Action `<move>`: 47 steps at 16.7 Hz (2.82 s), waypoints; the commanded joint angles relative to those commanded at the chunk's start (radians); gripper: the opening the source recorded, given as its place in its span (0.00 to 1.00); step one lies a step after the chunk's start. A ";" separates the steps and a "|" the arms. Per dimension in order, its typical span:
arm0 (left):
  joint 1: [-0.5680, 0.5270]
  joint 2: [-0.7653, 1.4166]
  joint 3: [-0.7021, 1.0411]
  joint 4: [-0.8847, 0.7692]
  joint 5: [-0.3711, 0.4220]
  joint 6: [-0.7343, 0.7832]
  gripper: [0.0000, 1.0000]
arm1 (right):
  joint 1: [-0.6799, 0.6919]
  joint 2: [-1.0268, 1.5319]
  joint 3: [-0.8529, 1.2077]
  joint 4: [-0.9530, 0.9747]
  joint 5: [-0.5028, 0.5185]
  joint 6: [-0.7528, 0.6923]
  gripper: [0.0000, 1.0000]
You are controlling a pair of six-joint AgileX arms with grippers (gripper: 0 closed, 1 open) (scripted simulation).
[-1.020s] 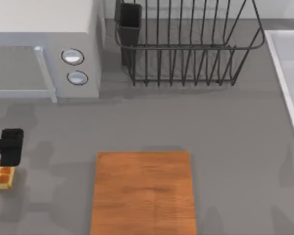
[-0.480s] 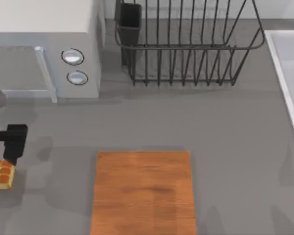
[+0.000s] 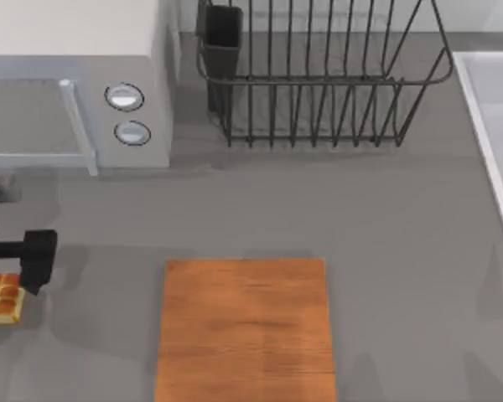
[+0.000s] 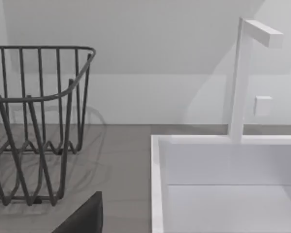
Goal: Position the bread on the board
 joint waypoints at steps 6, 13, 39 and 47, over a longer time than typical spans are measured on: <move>0.002 0.068 -0.068 0.129 0.000 0.003 1.00 | 0.000 0.000 0.000 0.000 0.000 0.000 1.00; 0.002 0.068 -0.068 0.129 0.000 0.003 0.62 | 0.000 0.000 0.000 0.000 0.000 0.000 1.00; -0.001 -0.078 0.149 -0.231 0.001 -0.001 0.00 | 0.000 0.000 0.000 0.000 0.000 0.000 1.00; 0.000 -0.121 0.201 -0.305 0.000 0.000 0.00 | 0.000 0.000 0.000 0.000 0.000 0.000 1.00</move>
